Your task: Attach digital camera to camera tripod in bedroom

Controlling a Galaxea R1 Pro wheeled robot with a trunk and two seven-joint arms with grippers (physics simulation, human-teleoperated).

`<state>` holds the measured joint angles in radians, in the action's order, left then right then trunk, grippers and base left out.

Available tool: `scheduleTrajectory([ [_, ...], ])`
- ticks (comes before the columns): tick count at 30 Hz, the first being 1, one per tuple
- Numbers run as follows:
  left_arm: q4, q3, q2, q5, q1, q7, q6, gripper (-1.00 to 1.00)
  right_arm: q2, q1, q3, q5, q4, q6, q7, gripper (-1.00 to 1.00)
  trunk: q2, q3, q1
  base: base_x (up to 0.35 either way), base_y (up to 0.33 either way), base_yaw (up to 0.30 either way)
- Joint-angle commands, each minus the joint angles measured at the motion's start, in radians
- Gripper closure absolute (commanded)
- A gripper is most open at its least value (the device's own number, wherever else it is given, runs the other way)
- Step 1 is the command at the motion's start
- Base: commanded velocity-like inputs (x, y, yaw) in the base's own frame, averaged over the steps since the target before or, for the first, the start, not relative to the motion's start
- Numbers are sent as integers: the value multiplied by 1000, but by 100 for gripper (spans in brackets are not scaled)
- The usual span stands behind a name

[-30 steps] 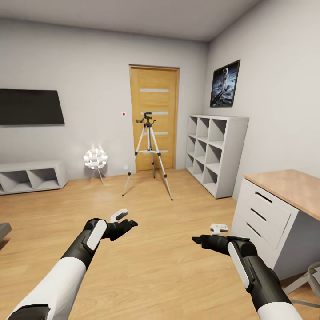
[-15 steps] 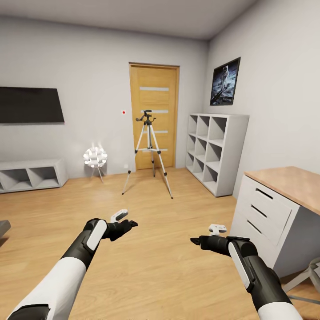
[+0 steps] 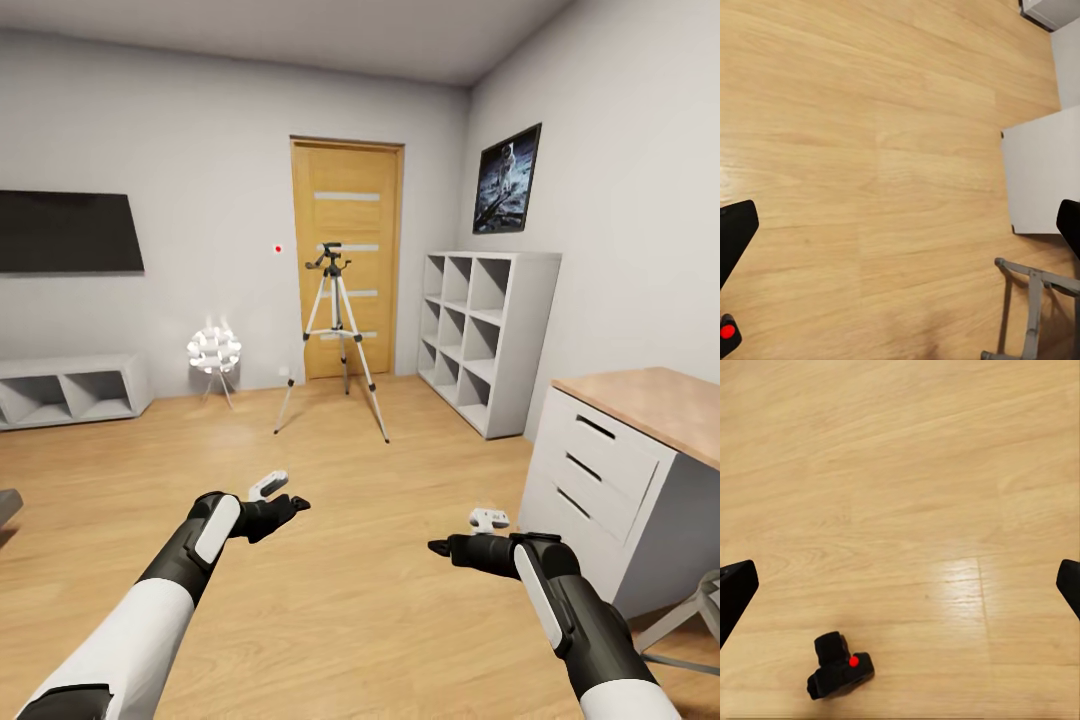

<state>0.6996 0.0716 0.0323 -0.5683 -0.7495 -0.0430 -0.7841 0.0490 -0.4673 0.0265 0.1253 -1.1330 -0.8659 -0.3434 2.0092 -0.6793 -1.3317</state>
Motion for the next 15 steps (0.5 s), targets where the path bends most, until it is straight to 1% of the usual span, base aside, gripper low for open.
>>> scheduleTrajectory([
  [1,1,4,1,-7,-1,-5,-6,-100,0,-1,1,8,-1,-7,1,-100,8,-4,-4,0,0,0],
  [15,2,2,1,-6,-1,-5,-4,-100,0,-1,0,8,-1,-9,0,-100,106,-48,-57,0,0,0],
])
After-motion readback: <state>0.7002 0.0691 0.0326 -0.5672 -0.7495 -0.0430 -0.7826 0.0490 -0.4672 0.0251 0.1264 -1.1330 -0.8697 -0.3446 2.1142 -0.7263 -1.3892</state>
